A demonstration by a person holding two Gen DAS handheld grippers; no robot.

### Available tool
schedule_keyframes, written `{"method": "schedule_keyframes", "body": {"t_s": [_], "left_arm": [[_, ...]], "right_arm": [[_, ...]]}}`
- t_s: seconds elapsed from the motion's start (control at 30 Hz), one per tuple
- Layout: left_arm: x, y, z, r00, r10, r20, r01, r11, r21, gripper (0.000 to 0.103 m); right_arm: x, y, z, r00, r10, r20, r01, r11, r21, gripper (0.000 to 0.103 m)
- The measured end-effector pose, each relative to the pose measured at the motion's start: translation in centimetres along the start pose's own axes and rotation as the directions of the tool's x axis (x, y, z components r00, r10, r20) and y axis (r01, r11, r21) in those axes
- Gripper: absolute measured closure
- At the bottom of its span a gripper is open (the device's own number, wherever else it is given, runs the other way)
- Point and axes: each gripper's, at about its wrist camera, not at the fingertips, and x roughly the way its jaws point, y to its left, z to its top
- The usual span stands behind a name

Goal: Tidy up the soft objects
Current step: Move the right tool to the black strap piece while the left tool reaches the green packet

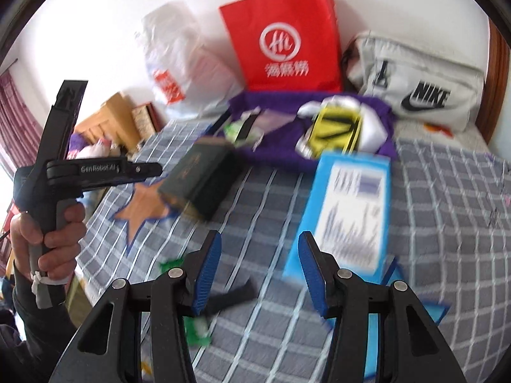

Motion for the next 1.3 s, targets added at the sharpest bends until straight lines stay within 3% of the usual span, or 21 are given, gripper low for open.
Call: {"method": "schedule_keyframes", "body": {"t_s": [0.4, 0.67, 0.77, 1.0, 1.17, 1.23, 1.3], "left_arm": [[0.3, 3.2, -5.4, 0.999, -0.019, -0.045, 0.019, 1.0, 0.005, 0.064], [0.8, 5.4, -6.7, 0.997, -0.05, -0.063, 0.049, 0.999, -0.011, 0.064], [0.9, 6.3, -6.9, 0.995, -0.072, -0.067, 0.071, 0.997, -0.028, 0.064], [1.1, 8.1, -7.0, 0.992, -0.107, -0.068, 0.103, 0.992, -0.071, 0.064], [1.6, 8.8, -7.1, 0.991, -0.11, -0.076, 0.103, 0.991, -0.091, 0.064], [1.8, 9.0, -7.1, 0.991, -0.109, -0.078, 0.102, 0.99, -0.095, 0.064], [2.0, 9.1, -7.1, 0.991, -0.108, -0.082, 0.099, 0.99, -0.1, 0.064]], "right_arm": [[3.6, 3.5, -6.3, 0.99, 0.018, -0.138, -0.013, 0.999, 0.036, 0.054], [7.1, 4.7, -6.9, 0.978, 0.013, -0.207, 0.002, 0.997, 0.072, 0.054], [8.2, 4.9, -6.8, 0.979, -0.043, -0.201, 0.06, 0.995, 0.076, 0.054], [9.0, 4.0, -5.4, 0.983, -0.067, -0.171, 0.094, 0.983, 0.156, 0.054], [10.3, 5.1, -4.4, 0.973, -0.171, -0.154, 0.185, 0.98, 0.078, 0.054], [10.9, 5.9, -4.3, 0.963, -0.228, -0.142, 0.232, 0.973, 0.013, 0.058], [11.2, 6.5, -4.2, 0.955, -0.272, -0.119, 0.269, 0.962, -0.041, 0.07]]}}
